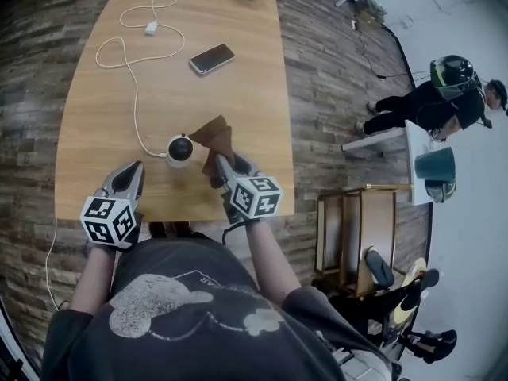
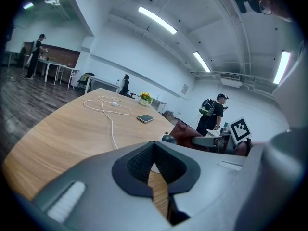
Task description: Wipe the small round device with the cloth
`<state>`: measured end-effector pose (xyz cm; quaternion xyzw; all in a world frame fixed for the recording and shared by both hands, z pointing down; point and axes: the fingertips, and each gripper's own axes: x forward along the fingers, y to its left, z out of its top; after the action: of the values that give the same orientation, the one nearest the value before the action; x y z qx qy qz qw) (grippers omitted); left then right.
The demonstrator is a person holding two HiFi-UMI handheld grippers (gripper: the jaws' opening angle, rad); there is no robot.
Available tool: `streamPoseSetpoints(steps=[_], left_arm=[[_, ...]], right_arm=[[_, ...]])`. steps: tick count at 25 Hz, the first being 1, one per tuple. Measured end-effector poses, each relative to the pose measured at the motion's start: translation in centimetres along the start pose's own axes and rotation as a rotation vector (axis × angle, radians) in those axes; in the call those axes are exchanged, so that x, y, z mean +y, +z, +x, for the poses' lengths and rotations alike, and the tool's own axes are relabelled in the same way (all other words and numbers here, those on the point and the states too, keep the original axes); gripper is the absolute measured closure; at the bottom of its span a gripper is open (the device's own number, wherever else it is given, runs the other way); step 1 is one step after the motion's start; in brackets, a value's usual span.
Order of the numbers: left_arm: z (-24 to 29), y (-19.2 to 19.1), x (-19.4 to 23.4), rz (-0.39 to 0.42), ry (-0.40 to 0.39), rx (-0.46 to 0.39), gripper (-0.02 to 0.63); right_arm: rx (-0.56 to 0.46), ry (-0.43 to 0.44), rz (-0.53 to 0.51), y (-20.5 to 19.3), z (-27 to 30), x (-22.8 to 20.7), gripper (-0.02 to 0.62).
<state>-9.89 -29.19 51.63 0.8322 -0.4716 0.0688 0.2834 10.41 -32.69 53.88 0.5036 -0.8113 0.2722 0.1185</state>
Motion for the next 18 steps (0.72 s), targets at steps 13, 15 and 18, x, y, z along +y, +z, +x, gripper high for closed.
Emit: streamPoseSetpoints(steps=[13,15,18], left_arm=[[-1.1,0.1,0.9,0.001,-0.012,0.015,0.588],[-1.2,-0.2,1.2,-0.001,-0.020,0.024,0.588],[-0.9,-0.4,1.4,0.000,-0.040,0.034,0.588]], right_arm=[[0.251,0.035,-0.004,-7.0,4.9,3.1,0.517],[0.273,0.014,0.000,-7.6,5.2,3.0,0.517],[0.276,-0.015,-0.001,-7.7,5.0,2.8,0.517]])
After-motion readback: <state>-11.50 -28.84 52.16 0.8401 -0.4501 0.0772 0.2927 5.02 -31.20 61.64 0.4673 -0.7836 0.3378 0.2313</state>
